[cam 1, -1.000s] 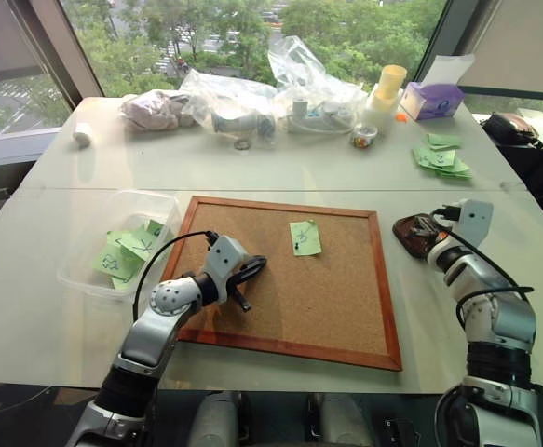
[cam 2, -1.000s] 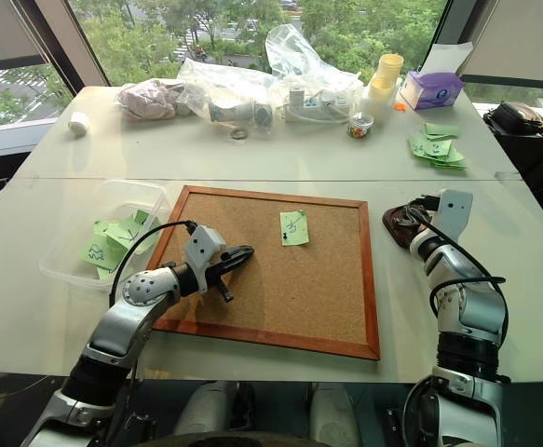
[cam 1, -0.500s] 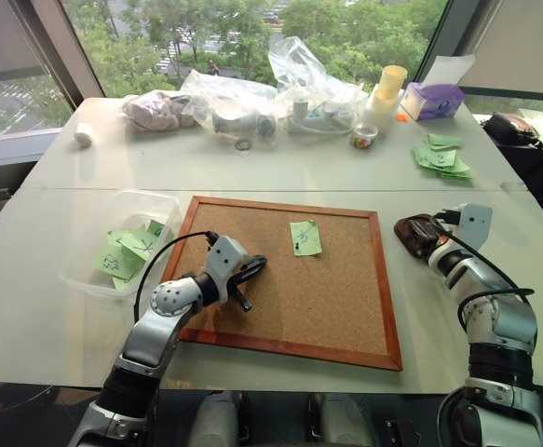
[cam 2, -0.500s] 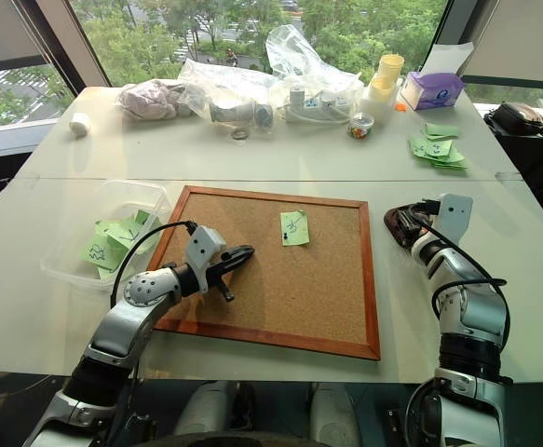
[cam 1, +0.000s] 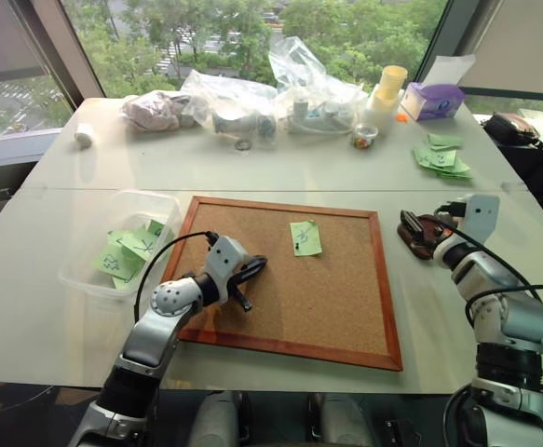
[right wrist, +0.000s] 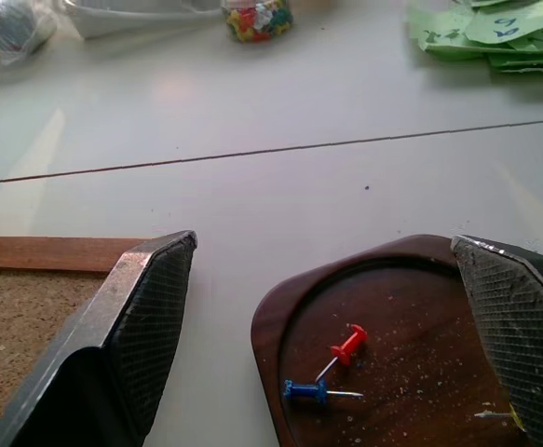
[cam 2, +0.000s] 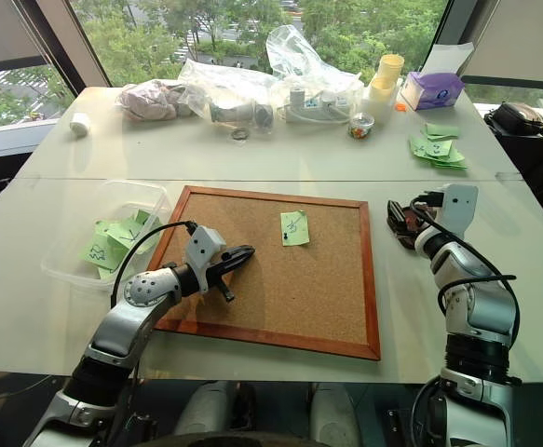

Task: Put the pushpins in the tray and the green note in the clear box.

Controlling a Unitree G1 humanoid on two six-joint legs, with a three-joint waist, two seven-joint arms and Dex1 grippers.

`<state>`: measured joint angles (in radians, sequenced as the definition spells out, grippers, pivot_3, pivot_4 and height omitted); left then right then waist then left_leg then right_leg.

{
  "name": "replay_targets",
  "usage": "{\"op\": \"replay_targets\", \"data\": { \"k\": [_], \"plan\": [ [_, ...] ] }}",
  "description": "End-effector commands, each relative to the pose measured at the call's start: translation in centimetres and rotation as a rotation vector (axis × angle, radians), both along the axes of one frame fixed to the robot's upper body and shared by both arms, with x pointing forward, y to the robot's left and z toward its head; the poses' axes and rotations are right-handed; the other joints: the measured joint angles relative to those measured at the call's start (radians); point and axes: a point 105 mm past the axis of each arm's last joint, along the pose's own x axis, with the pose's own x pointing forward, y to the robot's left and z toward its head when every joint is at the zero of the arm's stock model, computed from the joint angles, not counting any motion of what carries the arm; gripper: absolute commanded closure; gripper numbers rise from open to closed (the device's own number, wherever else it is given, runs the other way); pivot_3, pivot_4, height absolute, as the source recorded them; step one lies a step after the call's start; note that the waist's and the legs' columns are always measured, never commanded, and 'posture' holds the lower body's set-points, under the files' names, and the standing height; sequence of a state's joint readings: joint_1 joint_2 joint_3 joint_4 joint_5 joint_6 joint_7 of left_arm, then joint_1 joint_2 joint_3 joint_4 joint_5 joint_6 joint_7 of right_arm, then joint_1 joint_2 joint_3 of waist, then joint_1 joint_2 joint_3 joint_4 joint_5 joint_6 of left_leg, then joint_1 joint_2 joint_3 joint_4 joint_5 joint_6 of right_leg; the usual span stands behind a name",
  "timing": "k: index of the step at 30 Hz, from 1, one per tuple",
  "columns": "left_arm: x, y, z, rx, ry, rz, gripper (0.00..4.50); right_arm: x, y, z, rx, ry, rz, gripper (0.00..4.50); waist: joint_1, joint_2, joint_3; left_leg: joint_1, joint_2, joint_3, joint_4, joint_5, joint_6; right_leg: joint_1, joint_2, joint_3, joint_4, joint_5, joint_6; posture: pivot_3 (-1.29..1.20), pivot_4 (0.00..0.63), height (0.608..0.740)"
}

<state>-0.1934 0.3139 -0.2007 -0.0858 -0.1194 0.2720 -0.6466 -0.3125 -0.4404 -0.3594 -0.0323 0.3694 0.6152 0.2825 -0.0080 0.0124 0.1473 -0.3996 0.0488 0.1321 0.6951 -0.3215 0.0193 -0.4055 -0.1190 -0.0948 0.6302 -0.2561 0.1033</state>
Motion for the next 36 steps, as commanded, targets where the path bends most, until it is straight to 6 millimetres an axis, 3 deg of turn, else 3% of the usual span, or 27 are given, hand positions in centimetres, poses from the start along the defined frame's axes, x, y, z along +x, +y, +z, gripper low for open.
{"op": "replay_targets", "data": {
  "k": [1,4,8,10,13,17,26,34,36],
  "plan": [
    [-0.6,-0.2,-2.6,0.033,0.090,0.003,4.50,-0.4,3.7,1.6,-0.053,-0.044,0.189,0.02,0.000,0.000,0.000,0.000,0.000,0.000,0.000,0.000,0.001,0.000,0.000,0.000,0.000,0.000,0.000,0.00,0.150,0.740],
    [-0.6,-0.3,-2.5,0.033,0.089,0.002,4.50,-1.3,7.8,0.8,-0.055,-0.018,0.382,0.02,0.000,0.000,0.000,0.000,0.000,0.000,0.000,-0.001,0.001,0.000,0.000,0.000,0.000,0.000,0.000,0.00,0.150,0.740],
    [-0.6,-0.4,-2.5,0.030,0.087,0.004,4.50,-1.9,10.5,0.1,-0.071,-0.004,0.497,0.02,0.002,0.000,0.000,0.000,0.000,0.000,0.000,-0.001,0.002,0.000,0.000,0.000,0.000,0.000,0.000,0.00,0.150,0.740],
    [-0.6,-0.4,-2.5,0.029,0.086,0.008,4.50,-2.0,11.7,-0.2,-0.090,-0.002,0.537,0.54,0.004,0.000,0.000,0.000,0.000,0.000,0.000,-0.001,0.002,0.000,0.000,0.000,0.000,0.000,0.000,0.00,0.150,0.740],
    [-0.6,-0.2,-2.5,0.029,0.085,0.017,4.50,-2.0,13.3,-0.8,-0.133,0.000,0.596,1.91,0.004,0.000,0.000,0.000,0.000,-0.001,0.000,-0.001,0.002,0.000,0.000,0.000,0.000,0.000,0.000,0.00,0.150,0.740],
    [-0.6,-0.1,-2.5,0.030,0.083,0.027,4.50,-2.1,15.0,-1.2,-0.171,-0.013,0.670,1.91,0.004,0.000,0.000,0.000,0.000,0.000,0.000,-0.001,0.002,0.000,0.000,0.000,0.000,0.000,0.000,0.00,0.150,0.740],
    [-0.7,0.3,-2.5,0.036,0.082,0.037,4.50,-1.3,18.0,-1.7,-0.190,-0.039,0.757,1.91,0.000,0.000,0.000,0.000,0.000,0.000,0.000,-0.001,0.002,0.000,0.000,0.000,0.000,0.000,0.000,0.00,0.150,0.740],
    [-0.7,0.3,-2.5,0.036,0.082,0.047,4.50,-1.0,18.2,-3.6,-0.195,0.009,0.775,1.91,-0.004,0.000,0.000,0.000,0.000,0.000,0.000,-0.001,0.002,0.000,0.000,0.000,0.000,0.000,0.000,0.00,0.150,0.740],
    [-0.7,0.4,-2.5,0.036,0.081,0.052,4.50,-1.0,18.0,-3.9,-0.196,0.018,0.774,2.44,-0.004,0.000,0.000,0.000,0.000,0.000,0.000,-0.001,0.002,0.000,0.000,0.000,0.000,0.000,0.000,0.00,0.150,0.740]
  ]
}}
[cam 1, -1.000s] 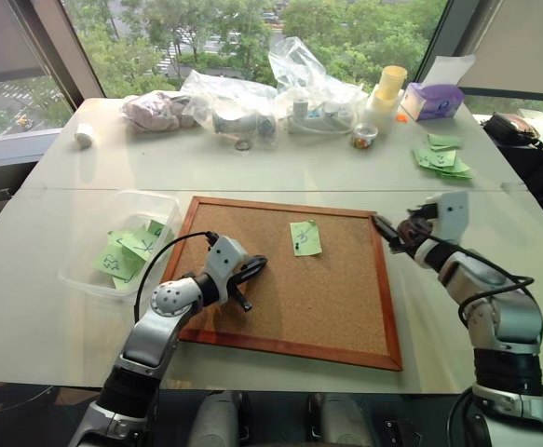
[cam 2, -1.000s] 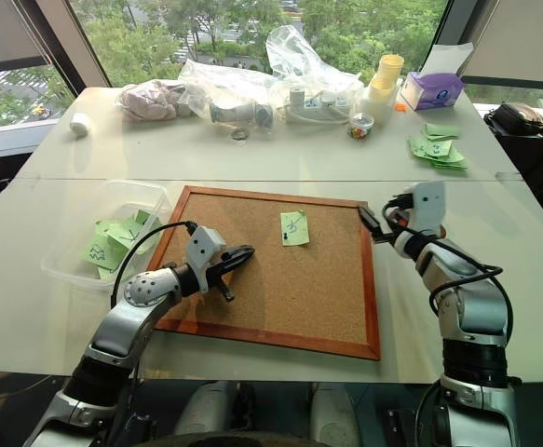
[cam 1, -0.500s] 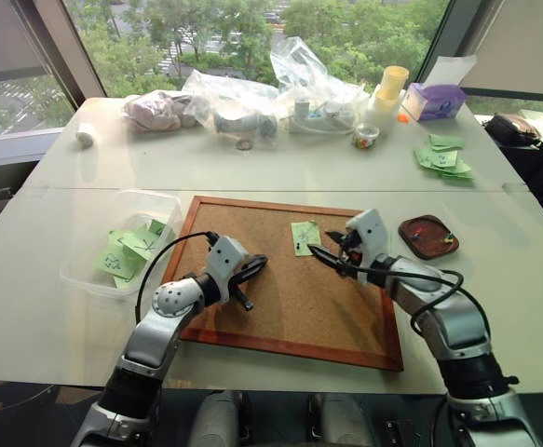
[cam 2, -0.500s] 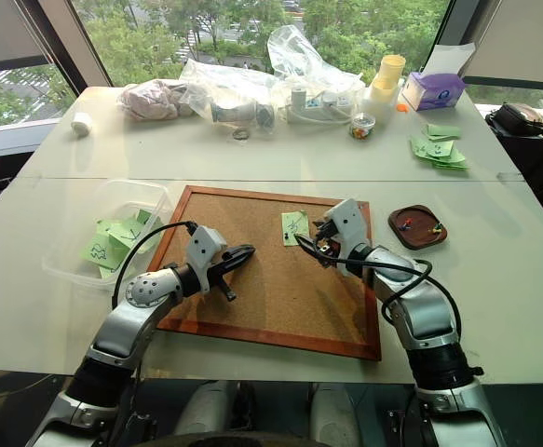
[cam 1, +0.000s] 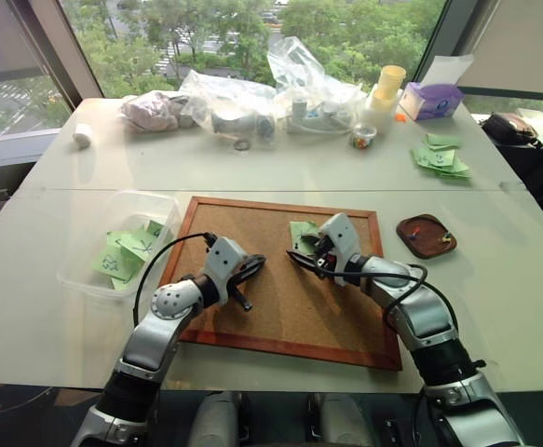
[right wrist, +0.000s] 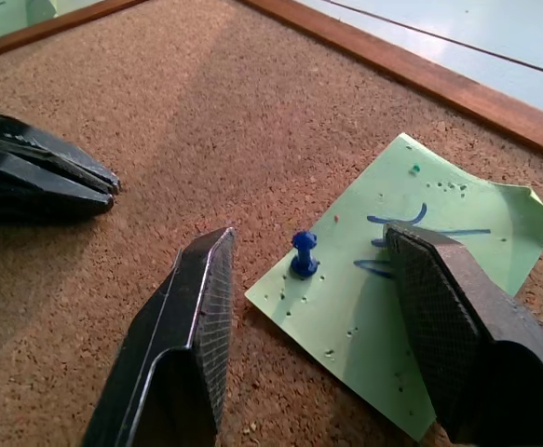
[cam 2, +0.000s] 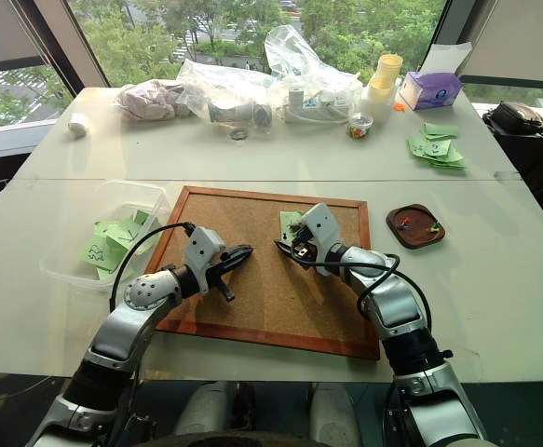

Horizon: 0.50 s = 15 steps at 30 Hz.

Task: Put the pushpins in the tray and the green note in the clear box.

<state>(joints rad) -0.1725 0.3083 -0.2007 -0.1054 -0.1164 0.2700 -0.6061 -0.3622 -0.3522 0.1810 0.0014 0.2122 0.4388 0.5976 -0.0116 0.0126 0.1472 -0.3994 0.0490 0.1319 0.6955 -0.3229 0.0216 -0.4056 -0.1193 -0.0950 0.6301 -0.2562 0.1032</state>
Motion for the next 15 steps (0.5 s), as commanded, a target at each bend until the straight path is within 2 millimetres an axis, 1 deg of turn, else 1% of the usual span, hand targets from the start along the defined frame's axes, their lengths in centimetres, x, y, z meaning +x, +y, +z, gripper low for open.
{"op": "replay_targets", "data": {
  "k": [1,4,5,10,15],
  "plan": [
    [-0.6,0.3,-2.5,0.041,0.091,0.016,4.50,0.1,0.1,0.2,0.005,-0.017,0.008,2.69,0.000,0.000,0.000,0.000,0.000,0.000,0.000,0.000,0.000,0.000,0.000,0.000,0.000,0.000,0.000,0.00,0.150,0.740],
    [-0.6,0.2,-2.5,0.039,0.090,0.019,4.50,0.1,0.0,0.3,0.010,-0.019,0.004,4.16,0.000,0.000,0.000,0.000,0.000,0.000,0.000,0.000,0.000,0.000,0.000,0.000,0.000,0.000,0.000,0.00,0.150,0.740],
    [-0.6,0.2,-2.5,0.039,0.090,0.020,4.50,0.1,-0.1,0.4,0.010,-0.019,0.001,4.40,-0.001,0.000,0.000,0.000,0.000,0.000,0.000,0.000,0.000,0.000,0.000,0.000,0.000,0.000,0.000,0.00,0.150,0.740],
    [-0.5,0.1,-2.6,0.033,0.094,0.023,4.50,0.1,-0.3,1.3,0.003,-0.055,0.003,4.40,0.001,0.000,0.000,0.000,0.000,0.000,0.000,0.000,0.000,0.000,0.000,0.000,0.000,0.000,0.000,0.00,0.150,0.740],
    [-0.5,0.1,-2.7,0.027,0.100,0.027,4.50,-0.8,-0.1,4.7,-0.011,-0.155,0.070,4.40,0.004,0.000,0.000,-0.001,0.000,0.000,0.000,0.000,0.000,-0.001,0.000,0.000,0.000,0.000,0.000,0.00,0.150,0.740]
  ]
}}
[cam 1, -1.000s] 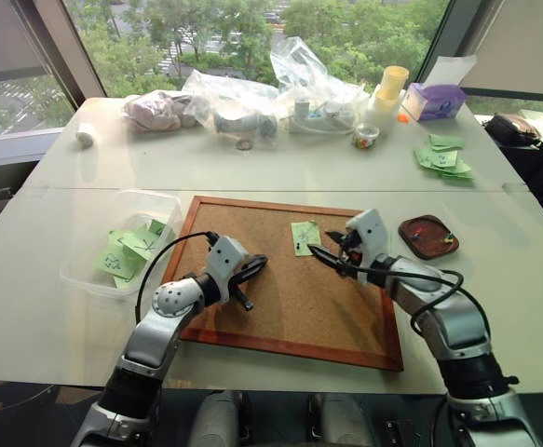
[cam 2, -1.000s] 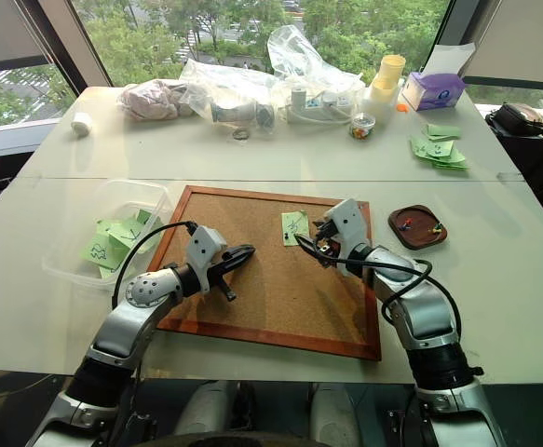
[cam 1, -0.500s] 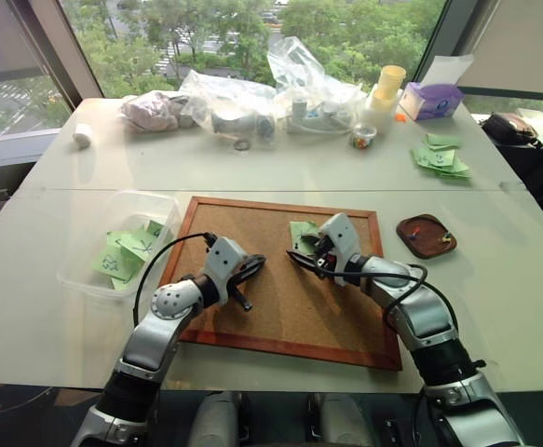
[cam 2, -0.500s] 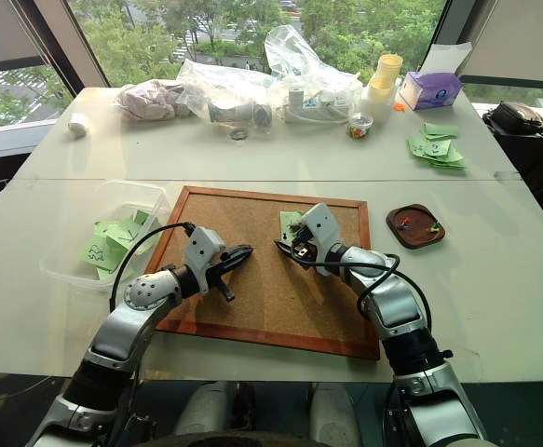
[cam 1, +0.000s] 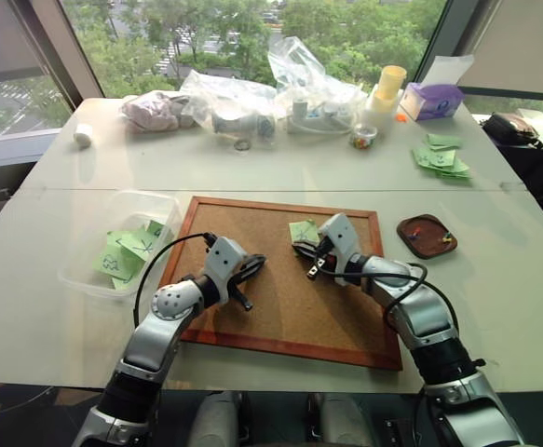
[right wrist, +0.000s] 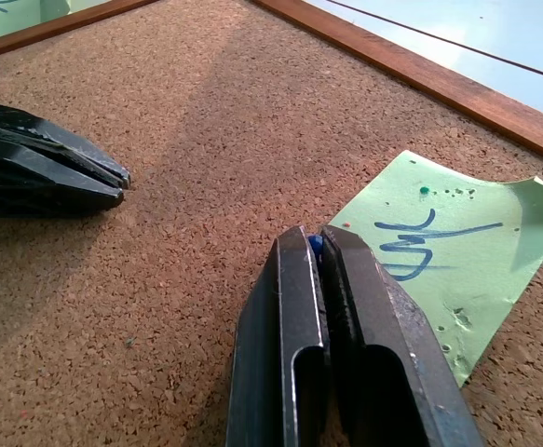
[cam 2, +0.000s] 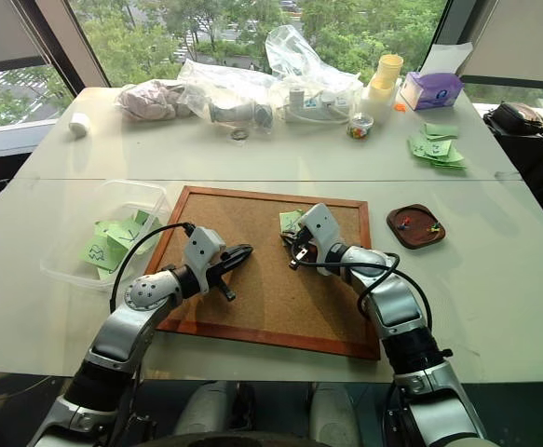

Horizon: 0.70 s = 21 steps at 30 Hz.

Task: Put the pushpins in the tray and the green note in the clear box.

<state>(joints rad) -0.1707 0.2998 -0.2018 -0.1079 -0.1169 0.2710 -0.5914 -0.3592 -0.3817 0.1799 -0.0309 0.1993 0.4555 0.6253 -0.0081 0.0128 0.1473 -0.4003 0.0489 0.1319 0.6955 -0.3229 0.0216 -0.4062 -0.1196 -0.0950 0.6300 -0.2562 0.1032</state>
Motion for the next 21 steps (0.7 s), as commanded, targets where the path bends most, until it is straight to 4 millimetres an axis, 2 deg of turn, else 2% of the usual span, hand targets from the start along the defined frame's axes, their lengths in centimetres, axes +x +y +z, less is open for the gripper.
{"op": "replay_targets", "data": {
  "k": [1,5,10,12,16,18,19,21],
  "plan": [
    [-0.6,0.2,-2.7,0.034,0.103,0.014,4.50,-0.7,0.3,4.9,0.021,-0.154,0.065,4.40,0.002,0.000,0.000,-0.001,0.000,0.000,0.000,0.000,0.000,-0.001,0.000,0.000,0.000,0.000,0.000,0.00,0.150,0.740],
    [-0.5,0.2,-2.8,0.033,0.106,0.015,4.50,-1.9,0.4,5.8,-0.008,-0.169,0.119,4.40,0.001,0.000,0.000,-0.002,0.000,0.000,0.000,0.000,0.000,-0.002,0.000,0.000,0.000,0.000,0.000,0.00,0.150,0.740],
    [0.2,1.4,-1.8,0.005,0.110,0.039,4.50,-2.7,0.6,6.2,-0.030,-0.176,0.152,4.40,-0.001,0.000,0.000,-0.001,0.000,0.000,0.000,0.000,0.000,-0.001,0.000,0.000,0.000,0.000,0.000,0.00,0.150,0.740],
    [0.5,2.1,-0.8,-0.063,0.148,0.048,4.50,-3.0,0.7,6.3,-0.038,-0.177,0.167,4.40,-0.003,0.000,0.000,-0.002,0.000,0.000,0.000,0.000,0.000,-0.002,0.000,0.000,0.000,0.000,0.000,0.00,0.150,0.740],
    [0.9,4.3,3.2,-0.313,0.244,0.016,4.50,-3.6,0.9,6.4,-0.058,-0.179,0.196,4.40,-0.012,-0.003,0.003,-0.003,0.001,0.000,0.000,0.000,0.000,-0.004,0.001,0.000,0.001,0.000,0.000,0.00,0.150,0.740],
    [1.3,4.6,4.7,-0.424,0.277,0.009,4.50,-3.7,0.8,6.3,-0.063,-0.177,0.198,4.40,-0.011,-0.007,0.005,-0.005,0.002,0.000,0.000,0.001,-0.002,-0.006,0.002,0.000,0.001,0.000,0.000,0.00,0.150,0.740],
    [1.5,4.5,5.0,-0.458,0.288,0.012,3.81,-3.8,0.8,6.3,-0.069,-0.177,0.200,4.50,-0.009,-0.008,0.006,-0.006,0.002,-0.001,0.000,0.004,-0.007,-0.006,0.002,0.000,0.001,0.000,0.000,0.00,0.150,0.740],
    [1.9,3.8,5.6,-0.531,0.323,0.002,3.10,-3.9,0.7,6.1,-0.080,-0.176,0.203,4.50,0.000,-0.009,0.007,-0.007,0.001,-0.001,0.001,0.005,-0.008,-0.006,0.002,0.000,0.000,0.000,0.000,0.00,0.150,0.740]
  ]
}}
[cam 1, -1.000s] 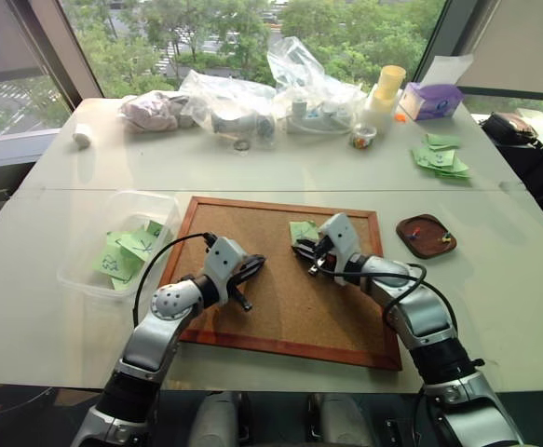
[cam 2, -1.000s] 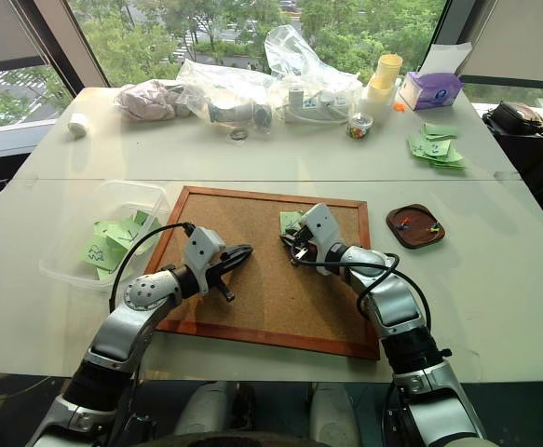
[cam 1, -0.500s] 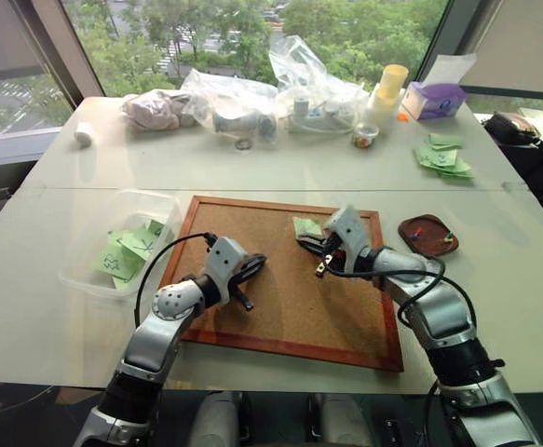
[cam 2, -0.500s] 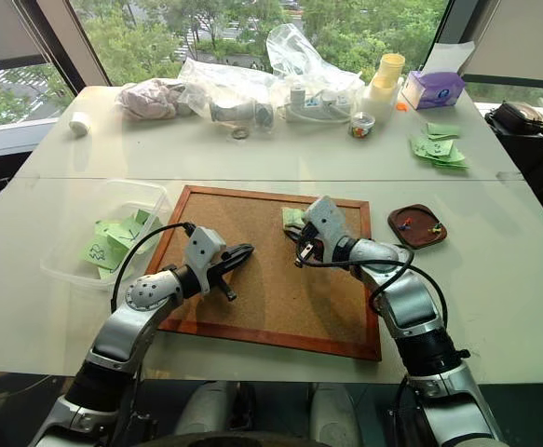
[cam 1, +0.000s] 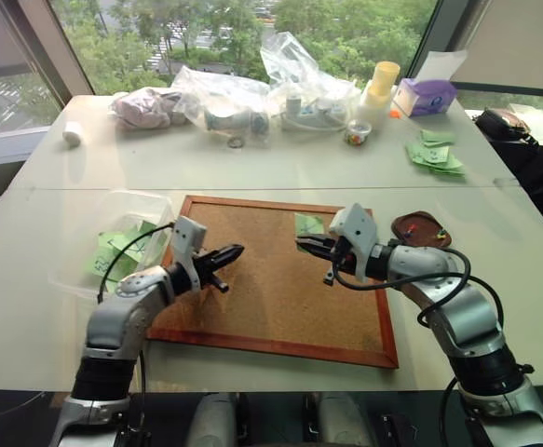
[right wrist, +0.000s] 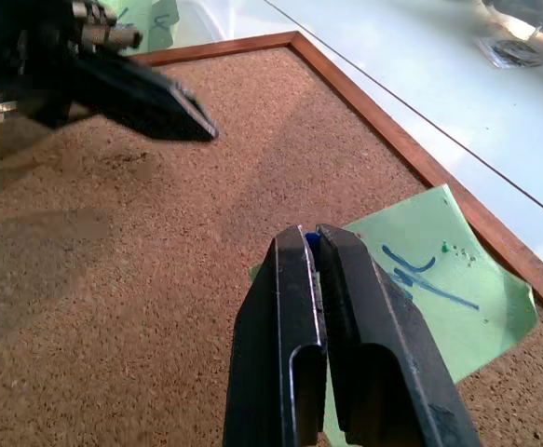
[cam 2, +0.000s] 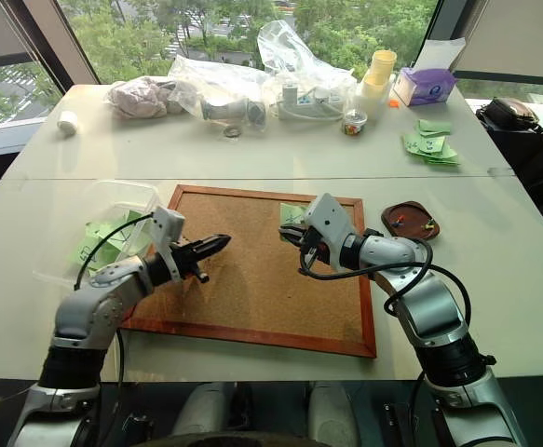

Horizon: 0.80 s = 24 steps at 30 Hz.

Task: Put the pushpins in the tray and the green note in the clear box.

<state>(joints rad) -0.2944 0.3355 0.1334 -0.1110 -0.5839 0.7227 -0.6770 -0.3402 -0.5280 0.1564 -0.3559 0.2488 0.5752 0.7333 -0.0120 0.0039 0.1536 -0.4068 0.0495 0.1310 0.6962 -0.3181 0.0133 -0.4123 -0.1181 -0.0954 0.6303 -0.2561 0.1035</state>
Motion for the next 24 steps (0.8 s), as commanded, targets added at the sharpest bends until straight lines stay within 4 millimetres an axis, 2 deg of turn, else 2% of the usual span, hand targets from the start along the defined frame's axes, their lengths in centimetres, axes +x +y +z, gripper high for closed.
{"op": "replay_targets", "data": {
  "k": [1,6,12,16,20,24],
  "plan": [
    [0.3,-1.5,1.5,-0.160,0.045,-0.027,2.58,-0.6,0.5,0.9,-0.001,-0.046,0.034,4.50,0.006,-0.001,0.001,0.000,0.000,0.000,0.001,0.000,0.001,0.001,0.000,0.000,0.000,0.000,0.000,0.00,0.150,0.740],
    [1.6,-2.7,2.1,-0.310,0.140,0.011,0.26,-0.9,0.4,0.9,-0.029,-0.057,0.042,4.50,0.003,-0.008,0.005,-0.001,-0.002,0.000,0.002,-0.002,0.003,0.002,-0.001,0.000,-0.002,0.000,0.000,0.00,0.150,0.740],
    [2.1,-5.1,1.3,-0.371,0.273,-0.029,0.26,-1.2,0.6,1.8,-0.068,-0.108,0.071,4.50,0.001,-0.009,0.005,-0.001,-0.002,0.000,0.002,0.000,0.001,0.002,0.001,0.000,-0.002,0.000,0.001,0.00,0.150,0.740],
    [3.2,-7.1,1.4,-0.426,0.352,-0.068,0.26,-1.8,0.8,1.8,-0.117,-0.125,0.119,4.50,0.008,-0.010,0.006,-0.001,-0.003,-0.001,0.002,0.000,0.000,0.002,0.001,0.000,-0.002,0.000,0.001,0.00,0.150,0.740],
    [2.6,-9.2,1.9,-0.393,0.377,-0.176,0.26,-2.3,1.1,1.7,-0.139,-0.127,0.160,4.50,0.003,-0.012,0.007,-0.001,-0.003,0.000,0.002,0.000,0.000,0.002,0.001,0.000,-0.002,0.000,0.001,0.00,0.150,0.740],
    [2.0,-9.7,2.2,-0.366,0.368,-0.219,0.26,-2.3,1.2,1.6,-0.141,-0.125,0.166,4.50,0.002,-0.012,0.007,-0.001,-0.003,0.000,0.002,0.001,-0.001,0.001,0.002,0.000,-0.002,0.000,0.001,0.00,0.150,0.740]
  ]
}}
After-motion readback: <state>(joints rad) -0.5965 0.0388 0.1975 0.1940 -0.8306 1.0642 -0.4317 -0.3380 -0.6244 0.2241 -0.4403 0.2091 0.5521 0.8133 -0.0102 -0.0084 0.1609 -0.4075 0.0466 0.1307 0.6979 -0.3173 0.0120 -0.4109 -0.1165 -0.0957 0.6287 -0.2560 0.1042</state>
